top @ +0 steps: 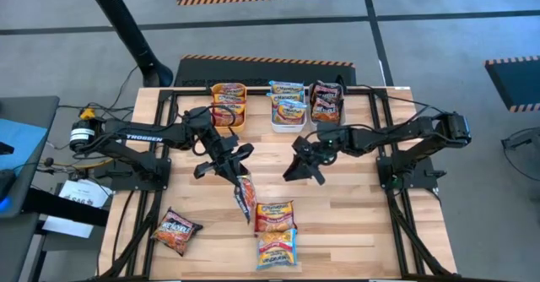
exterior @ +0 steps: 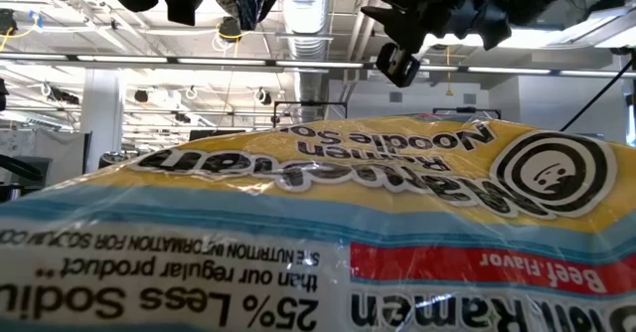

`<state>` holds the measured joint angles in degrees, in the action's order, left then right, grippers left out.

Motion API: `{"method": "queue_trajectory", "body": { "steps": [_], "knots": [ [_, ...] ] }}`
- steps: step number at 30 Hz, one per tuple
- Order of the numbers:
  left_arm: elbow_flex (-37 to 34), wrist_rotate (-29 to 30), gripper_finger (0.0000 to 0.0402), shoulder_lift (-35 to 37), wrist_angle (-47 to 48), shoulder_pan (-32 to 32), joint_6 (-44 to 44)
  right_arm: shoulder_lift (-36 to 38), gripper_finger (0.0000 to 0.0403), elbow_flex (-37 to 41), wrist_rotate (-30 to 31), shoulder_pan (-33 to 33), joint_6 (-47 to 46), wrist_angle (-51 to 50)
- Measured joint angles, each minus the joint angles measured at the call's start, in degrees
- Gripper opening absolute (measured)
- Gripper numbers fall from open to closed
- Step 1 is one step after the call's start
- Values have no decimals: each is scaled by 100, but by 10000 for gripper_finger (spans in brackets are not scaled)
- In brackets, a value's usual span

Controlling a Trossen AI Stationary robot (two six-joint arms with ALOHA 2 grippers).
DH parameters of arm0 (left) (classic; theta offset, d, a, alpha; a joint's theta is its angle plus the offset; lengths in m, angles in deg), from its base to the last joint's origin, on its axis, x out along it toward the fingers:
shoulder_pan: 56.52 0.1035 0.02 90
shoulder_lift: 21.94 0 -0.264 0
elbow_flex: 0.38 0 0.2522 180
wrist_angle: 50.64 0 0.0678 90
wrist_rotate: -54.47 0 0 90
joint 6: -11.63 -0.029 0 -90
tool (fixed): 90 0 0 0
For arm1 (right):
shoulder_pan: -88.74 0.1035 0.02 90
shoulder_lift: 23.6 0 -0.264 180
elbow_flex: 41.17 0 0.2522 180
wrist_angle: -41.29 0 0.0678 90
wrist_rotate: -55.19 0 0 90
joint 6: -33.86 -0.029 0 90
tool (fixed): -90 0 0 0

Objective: Sort Maruchan noodles
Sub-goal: Put the black noodle pack into the gray bin

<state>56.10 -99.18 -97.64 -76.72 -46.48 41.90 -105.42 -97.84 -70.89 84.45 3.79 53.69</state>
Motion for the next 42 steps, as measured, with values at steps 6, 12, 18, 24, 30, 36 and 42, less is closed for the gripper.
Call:
{"method": "queue_trajectory", "body": {
  "steps": [6,12,18,24,30,36,42],
  "knots": [
    [0,164,0,0,-84,0,65,0,166,-278,-11,0,312,-154],
    [0,416,0,0,-953,0,-47,0,220,-401,-11,-80,308,-164],
    [0,432,0,0,-1700,0,-119,0,222,-401,-201,-149,-428,253],
    [0,956,0,0,-1816,-2,-835,0,219,-401,-287,-54,-1411,917],
    [0,1908,0,0,-1788,-2,-1079,-2,219,-399,-133,179,-783,910],
    [0,2295,0,0,-1781,-2,-1012,-2,219,-399,-139,284,834,618],
    [0,2620,0,0,-1772,0,-1007,6,219,-399,319,278,1855,232]
  ]
}}
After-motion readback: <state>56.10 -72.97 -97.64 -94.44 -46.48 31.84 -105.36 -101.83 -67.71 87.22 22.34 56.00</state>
